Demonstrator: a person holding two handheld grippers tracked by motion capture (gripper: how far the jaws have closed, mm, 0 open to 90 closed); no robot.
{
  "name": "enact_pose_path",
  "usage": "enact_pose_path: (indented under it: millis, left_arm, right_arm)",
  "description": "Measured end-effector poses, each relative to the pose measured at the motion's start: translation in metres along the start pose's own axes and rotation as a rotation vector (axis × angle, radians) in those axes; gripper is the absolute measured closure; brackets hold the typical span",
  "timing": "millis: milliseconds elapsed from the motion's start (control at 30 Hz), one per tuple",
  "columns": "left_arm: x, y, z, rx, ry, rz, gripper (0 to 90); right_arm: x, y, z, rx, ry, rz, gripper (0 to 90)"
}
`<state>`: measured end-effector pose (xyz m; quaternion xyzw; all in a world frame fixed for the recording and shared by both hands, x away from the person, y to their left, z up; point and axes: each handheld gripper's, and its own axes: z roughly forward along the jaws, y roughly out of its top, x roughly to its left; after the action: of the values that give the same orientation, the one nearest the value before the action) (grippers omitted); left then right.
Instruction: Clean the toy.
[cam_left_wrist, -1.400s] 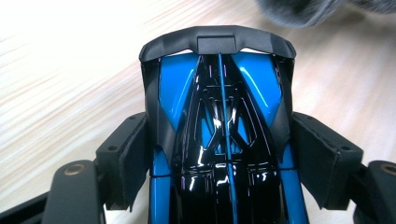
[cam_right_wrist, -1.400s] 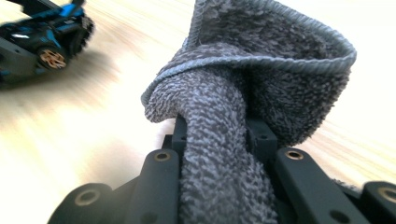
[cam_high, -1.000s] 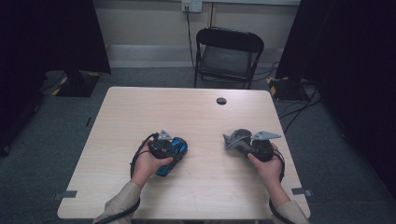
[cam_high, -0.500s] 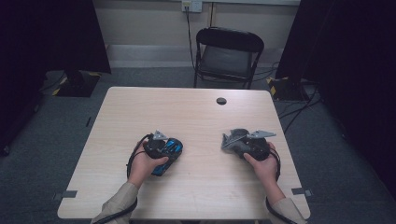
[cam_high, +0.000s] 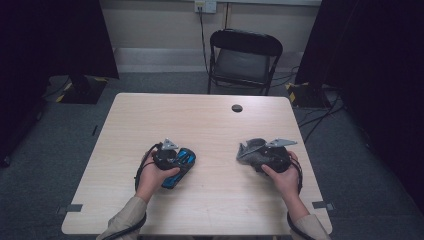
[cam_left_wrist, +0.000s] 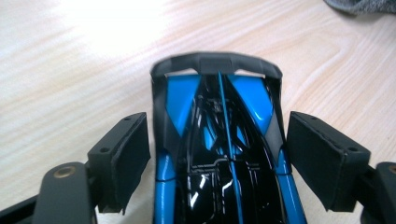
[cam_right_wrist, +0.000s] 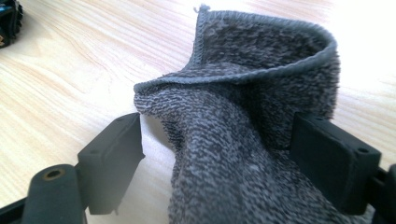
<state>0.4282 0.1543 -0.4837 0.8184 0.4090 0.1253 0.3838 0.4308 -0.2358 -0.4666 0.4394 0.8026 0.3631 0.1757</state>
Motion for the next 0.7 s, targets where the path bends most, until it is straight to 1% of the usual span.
enact_pose_path:
  millis: [100,133,200,267,333,400,500,567,700]
  left_arm:
    - [0.000,0.003,-0.004,-0.007,-0.002,0.000,20.7]
    - [0.000,0.003,-0.007,-0.002,-0.005,0.002,20.7]
    - [-0.002,0.004,-0.010,-0.003,-0.006,0.005,20.0]
    - [-0.002,0.004,-0.015,-0.010,-0.009,0.006,20.0]
    - [-0.002,0.003,-0.020,-0.011,-0.009,-0.001,19.8]
    - [-0.002,0.003,-0.024,-0.008,-0.012,-0.006,19.6]
    - [-0.002,0.000,-0.033,-0.016,-0.004,0.000,19.2]
    - [-0.002,-0.002,-0.038,-0.017,-0.005,-0.006,19.1]
    - [0.000,-0.007,-0.045,-0.033,-0.008,-0.019,18.7]
  right_arm:
    - [0.000,0.000,-0.004,-0.005,0.002,-0.002,15.6]
    - [0.000,0.000,-0.005,-0.007,0.004,0.003,15.5]
    - [0.000,-0.001,-0.010,-0.005,0.021,0.010,14.9]
    - [0.000,-0.001,-0.011,-0.008,0.024,0.006,14.9]
    - [0.001,-0.004,-0.016,-0.016,0.063,0.007,14.2]
    - [0.001,-0.004,-0.018,-0.016,0.064,0.002,14.2]
    - [0.003,-0.007,-0.023,-0.018,0.072,-0.008,14.2]
    - [0.005,-0.008,-0.027,-0.018,0.070,-0.017,14.2]
    - [0.005,-0.010,-0.032,-0.019,0.082,-0.016,14.2]
